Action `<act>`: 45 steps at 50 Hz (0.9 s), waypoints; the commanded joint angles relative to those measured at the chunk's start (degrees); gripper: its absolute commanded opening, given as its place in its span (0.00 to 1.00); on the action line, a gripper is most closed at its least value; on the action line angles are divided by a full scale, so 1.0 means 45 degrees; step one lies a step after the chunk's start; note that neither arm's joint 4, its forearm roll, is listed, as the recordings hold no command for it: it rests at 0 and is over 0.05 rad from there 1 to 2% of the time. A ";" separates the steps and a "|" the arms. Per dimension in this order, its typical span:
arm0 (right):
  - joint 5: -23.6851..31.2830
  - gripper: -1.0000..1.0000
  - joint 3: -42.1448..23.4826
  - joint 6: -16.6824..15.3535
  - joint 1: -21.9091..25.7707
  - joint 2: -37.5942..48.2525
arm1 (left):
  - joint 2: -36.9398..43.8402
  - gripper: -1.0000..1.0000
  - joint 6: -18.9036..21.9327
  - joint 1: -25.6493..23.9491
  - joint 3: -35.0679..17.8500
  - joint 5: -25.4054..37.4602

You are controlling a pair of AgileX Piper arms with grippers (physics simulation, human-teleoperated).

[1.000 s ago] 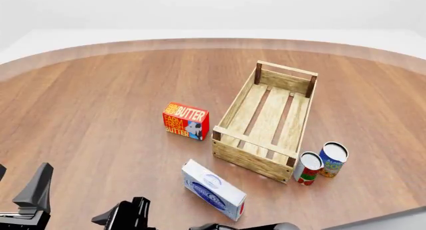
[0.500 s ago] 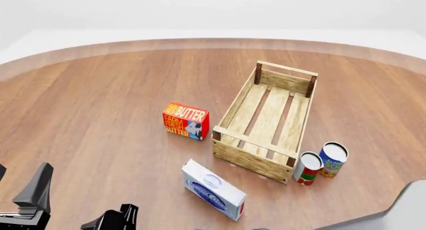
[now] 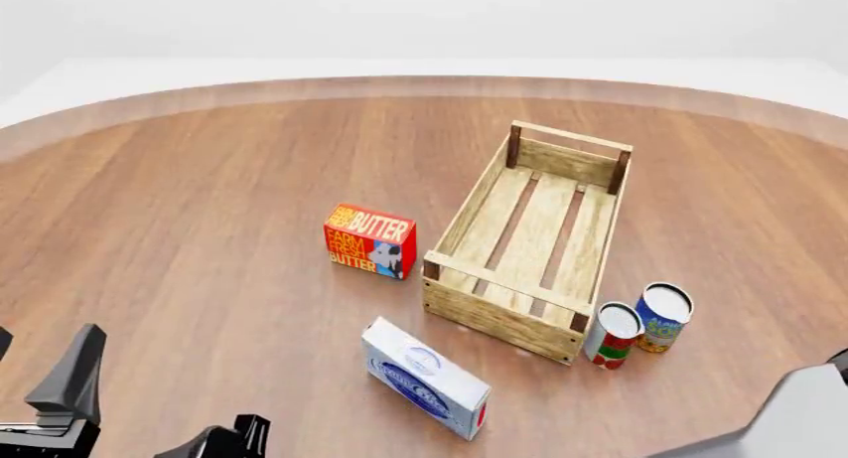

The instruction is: Pick up the ketchup, and put it in the wooden tray.

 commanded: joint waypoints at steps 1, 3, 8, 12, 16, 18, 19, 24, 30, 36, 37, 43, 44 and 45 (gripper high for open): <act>-0.0500 1.00 0.0050 0.0060 -0.0042 0.0228 | 0.0000 1.00 0.0000 0.0000 0.0000 0.0000; -0.0597 1.00 0.0047 0.0058 -0.0063 0.0307 | 0.0000 1.00 0.0000 0.0000 0.0000 0.0000; -0.0859 1.00 0.0126 0.0116 -0.0058 0.0366 | 0.0000 1.00 0.0000 0.0000 0.0000 0.0000; -0.1055 1.00 0.0144 0.0130 -0.0052 0.0475 | 0.0000 1.00 0.0000 0.0000 0.0000 0.0000; -0.1157 1.00 0.0121 0.0159 -0.0022 0.0543 | 0.0000 1.00 0.0000 0.0000 0.0000 0.0000; -0.1218 1.00 0.0072 0.0203 0.0057 0.0644 | 0.0000 1.00 0.0000 0.0000 0.0000 0.0000; -0.1264 1.00 0.0056 0.0203 0.0075 0.0701 | 0.0000 1.00 0.0000 0.0000 0.0000 0.0000; -0.1269 1.00 -0.0078 0.0242 0.0116 0.0901 | 0.0000 1.00 0.0000 0.0000 0.0000 0.0000; -0.1271 1.00 -0.0321 0.0249 0.0108 0.1163 | 0.0000 1.00 0.0000 0.0000 0.0000 0.0000; -0.1320 1.00 -0.0526 0.0234 0.0218 0.1398 | 0.0000 1.00 0.0000 0.0000 0.0000 0.0000; -0.1346 1.00 -0.0560 0.0248 0.0224 0.1441 | 0.0000 1.00 0.0000 0.0000 0.0000 0.0000; -0.1430 1.00 -0.0659 0.0190 0.0221 0.1585 | 0.0000 1.00 0.0000 0.0000 0.0000 0.0000; -0.1483 1.00 -0.0651 0.0201 0.0227 0.1604 | 0.0000 1.00 0.0000 0.0000 0.0000 0.0000; -0.1509 1.00 -0.0649 0.0199 0.0220 0.1612 | 0.0000 1.00 0.0000 0.0000 0.0000 0.0000</act>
